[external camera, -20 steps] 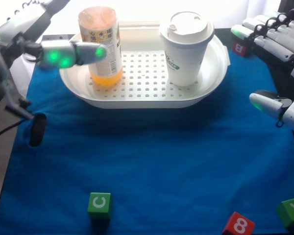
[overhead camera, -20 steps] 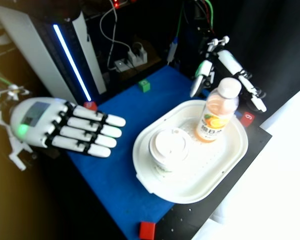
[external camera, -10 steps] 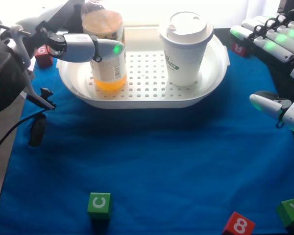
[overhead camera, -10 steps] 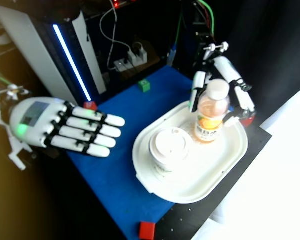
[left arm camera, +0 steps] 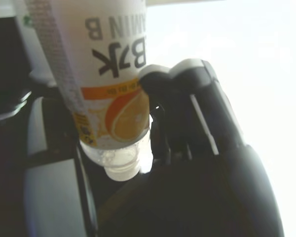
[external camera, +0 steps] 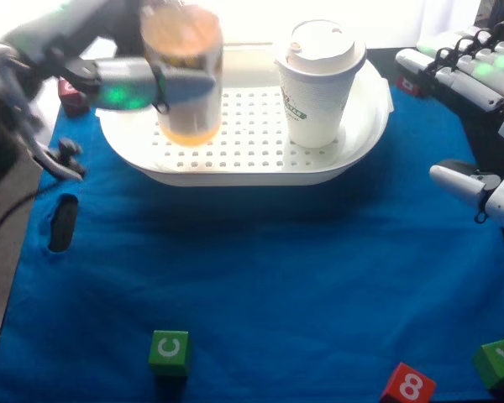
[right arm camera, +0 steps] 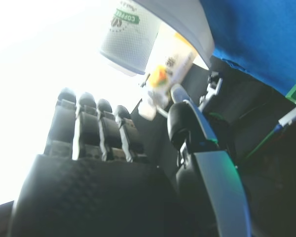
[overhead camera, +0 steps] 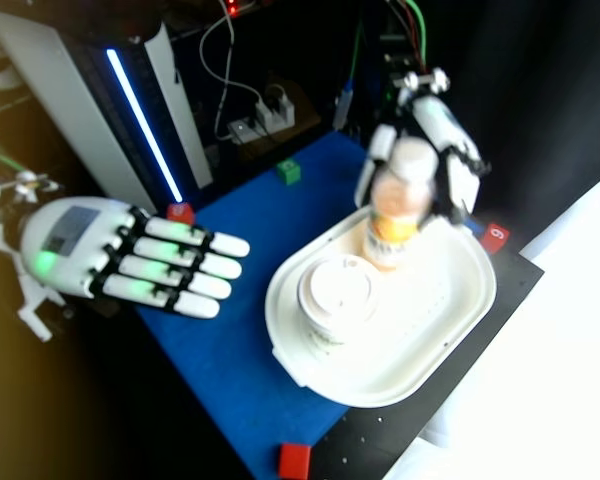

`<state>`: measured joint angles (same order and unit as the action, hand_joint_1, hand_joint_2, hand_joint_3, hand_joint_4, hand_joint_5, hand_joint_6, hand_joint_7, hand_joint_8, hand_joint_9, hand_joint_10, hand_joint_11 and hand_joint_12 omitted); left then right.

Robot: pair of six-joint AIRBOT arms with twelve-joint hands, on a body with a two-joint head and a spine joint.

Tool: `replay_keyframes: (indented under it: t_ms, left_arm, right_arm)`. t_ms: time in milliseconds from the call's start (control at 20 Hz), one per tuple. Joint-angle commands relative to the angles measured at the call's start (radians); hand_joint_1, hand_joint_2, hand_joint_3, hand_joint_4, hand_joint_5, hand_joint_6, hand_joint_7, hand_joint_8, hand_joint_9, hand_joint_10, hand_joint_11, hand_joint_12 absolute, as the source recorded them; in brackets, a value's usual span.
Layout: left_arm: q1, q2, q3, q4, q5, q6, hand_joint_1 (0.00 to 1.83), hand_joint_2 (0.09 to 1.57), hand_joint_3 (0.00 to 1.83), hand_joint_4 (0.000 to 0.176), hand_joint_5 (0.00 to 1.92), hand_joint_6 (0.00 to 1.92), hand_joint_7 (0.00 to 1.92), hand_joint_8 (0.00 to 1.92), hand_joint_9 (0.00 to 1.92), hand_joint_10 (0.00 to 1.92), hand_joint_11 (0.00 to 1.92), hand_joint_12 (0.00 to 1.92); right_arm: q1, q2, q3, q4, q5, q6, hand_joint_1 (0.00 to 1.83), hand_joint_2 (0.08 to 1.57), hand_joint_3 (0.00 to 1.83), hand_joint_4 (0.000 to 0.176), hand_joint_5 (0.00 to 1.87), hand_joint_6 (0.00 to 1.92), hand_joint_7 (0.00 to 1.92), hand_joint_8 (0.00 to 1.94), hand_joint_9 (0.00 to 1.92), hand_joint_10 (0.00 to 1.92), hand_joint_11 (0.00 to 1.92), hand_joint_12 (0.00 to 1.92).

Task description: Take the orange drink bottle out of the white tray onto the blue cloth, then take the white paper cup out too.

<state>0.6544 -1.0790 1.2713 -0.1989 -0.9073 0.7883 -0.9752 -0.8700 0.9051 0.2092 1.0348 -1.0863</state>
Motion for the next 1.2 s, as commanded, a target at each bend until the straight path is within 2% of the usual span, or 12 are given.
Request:
replay_keyframes:
  t_ms: [0, 50, 100, 350, 450, 550, 600, 650, 900, 950, 1100, 1150]
  left_arm:
    - [-0.016, 0.021, -0.018, 0.019, -0.245, -0.014, 1.11, 1.28, 0.0, 0.004, 0.73, 1.32, 0.64, 1.58, 0.49, 1.57, 0.46, 1.92]
    - [-0.014, 0.032, -0.032, 0.032, -0.266, -0.014, 0.96, 1.24, 0.0, 0.117, 0.75, 1.33, 0.56, 1.25, 0.49, 1.46, 0.39, 1.92]
    - [-0.001, 0.057, -0.066, 0.059, -0.316, -0.014, 1.11, 1.25, 0.0, 0.0, 0.69, 1.31, 0.75, 1.4, 0.72, 1.44, 0.68, 1.8]
    - [0.131, 0.13, -0.197, 0.067, -0.512, -0.015, 1.2, 1.22, 0.0, 0.0, 0.68, 1.25, 0.89, 1.37, 0.99, 1.35, 0.97, 1.65]
    - [0.178, 0.148, -0.244, 0.07, -0.561, -0.015, 0.91, 1.25, 0.0, 0.126, 0.7, 1.4, 0.83, 1.14, 0.92, 1.36, 0.91, 1.67]
    - [0.229, 0.153, -0.272, 0.069, -0.572, -0.037, 0.89, 1.25, 0.0, 0.155, 0.71, 1.39, 0.77, 0.96, 0.9, 1.27, 0.92, 1.58]
    - [0.243, 0.153, -0.274, 0.067, -0.567, -0.044, 0.9, 1.25, 0.0, 0.133, 0.7, 1.4, 0.77, 0.92, 0.91, 1.24, 0.92, 1.55]
    - [0.255, 0.149, -0.275, 0.059, -0.55, -0.052, 1.09, 1.26, 0.01, 0.0, 0.65, 1.39, 0.79, 1.3, 0.86, 1.18, 0.88, 1.48]
    - [0.294, 0.093, -0.242, 0.035, -0.411, -0.089, 0.96, 1.29, 0.0, 0.0, 0.65, 1.47, 0.71, 1.03, 0.73, 1.4, 0.67, 1.82]
    - [0.322, 0.073, -0.231, 0.018, -0.381, -0.105, 0.88, 1.21, 0.0, 0.0, 0.48, 0.67, 0.63, 0.95, 0.56, 1.38, 0.52, 1.83]
    - [0.359, 0.071, -0.235, -0.004, -0.375, -0.107, 0.73, 1.19, 0.0, 0.0, 0.32, 0.22, 0.39, 0.34, 0.18, 0.92, 0.02, 1.63]
    - [0.369, 0.075, -0.237, -0.007, -0.374, -0.107, 0.66, 1.17, 0.0, 0.055, 0.24, 0.11, 0.25, 0.13, 0.06, 0.66, 0.0, 1.34]
  right_arm:
    - [0.007, -0.002, -0.001, -0.006, 0.124, -0.002, 0.5, 1.42, 0.0, 0.006, 0.0, 0.0, 0.0, 0.0, 0.0, 0.0, 0.0, 0.0]
    - [0.007, -0.002, -0.001, -0.005, 0.124, -0.002, 0.47, 1.42, 0.0, 0.008, 0.0, 0.0, 0.0, 0.0, 0.0, 0.0, 0.0, 0.0]
    - [0.005, -0.003, -0.001, -0.004, 0.124, -0.002, 0.48, 1.42, 0.0, 0.015, 0.0, 0.0, 0.0, 0.0, 0.0, 0.0, 0.0, 0.0]
    - [0.004, -0.01, -0.001, 0.001, 0.124, -0.002, 0.39, 1.42, 0.0, 0.003, 0.0, 0.0, 0.0, 0.0, 0.0, 0.0, 0.0, 0.0]
    - [0.004, -0.012, -0.001, 0.004, 0.124, -0.002, 0.43, 1.42, 0.0, 0.007, 0.0, 0.0, 0.0, 0.0, 0.0, 0.0, 0.0, 0.0]
    - [0.004, -0.014, 0.0, 0.007, 0.124, -0.002, 0.44, 1.42, 0.0, 0.0, 0.0, 0.0, 0.0, 0.0, 0.0, 0.0, 0.0, 0.0]
    - [0.004, -0.014, 0.0, 0.007, 0.124, -0.002, 0.44, 1.42, 0.0, 0.0, 0.0, 0.0, 0.0, 0.0, 0.0, 0.0, 0.0, 0.0]
    - [0.004, -0.014, 0.001, 0.009, 0.124, -0.002, 0.44, 1.42, 0.0, 0.0, 0.0, 0.0, 0.0, 0.0, 0.0, 0.0, 0.0, 0.0]
    - [0.004, -0.014, 0.002, 0.015, 0.124, -0.002, 0.35, 1.42, 0.0, 0.0, 0.0, 0.0, 0.0, 0.0, 0.0, 0.0, 0.0, 0.0]
    - [0.004, -0.014, 0.002, 0.016, 0.124, -0.002, 0.37, 1.43, 0.0, 0.0, 0.0, 0.0, 0.0, 0.0, 0.0, 0.0, 0.0, 0.0]
    - [0.004, -0.013, 0.003, 0.017, 0.124, -0.002, 0.37, 1.41, 0.0, 0.0, 0.0, 0.0, 0.0, 0.0, 0.0, 0.0, 0.0, 0.0]
    - [0.004, -0.012, 0.003, 0.017, 0.124, -0.002, 0.37, 1.42, 0.0, 0.0, 0.0, 0.0, 0.0, 0.0, 0.0, 0.0, 0.0, 0.0]
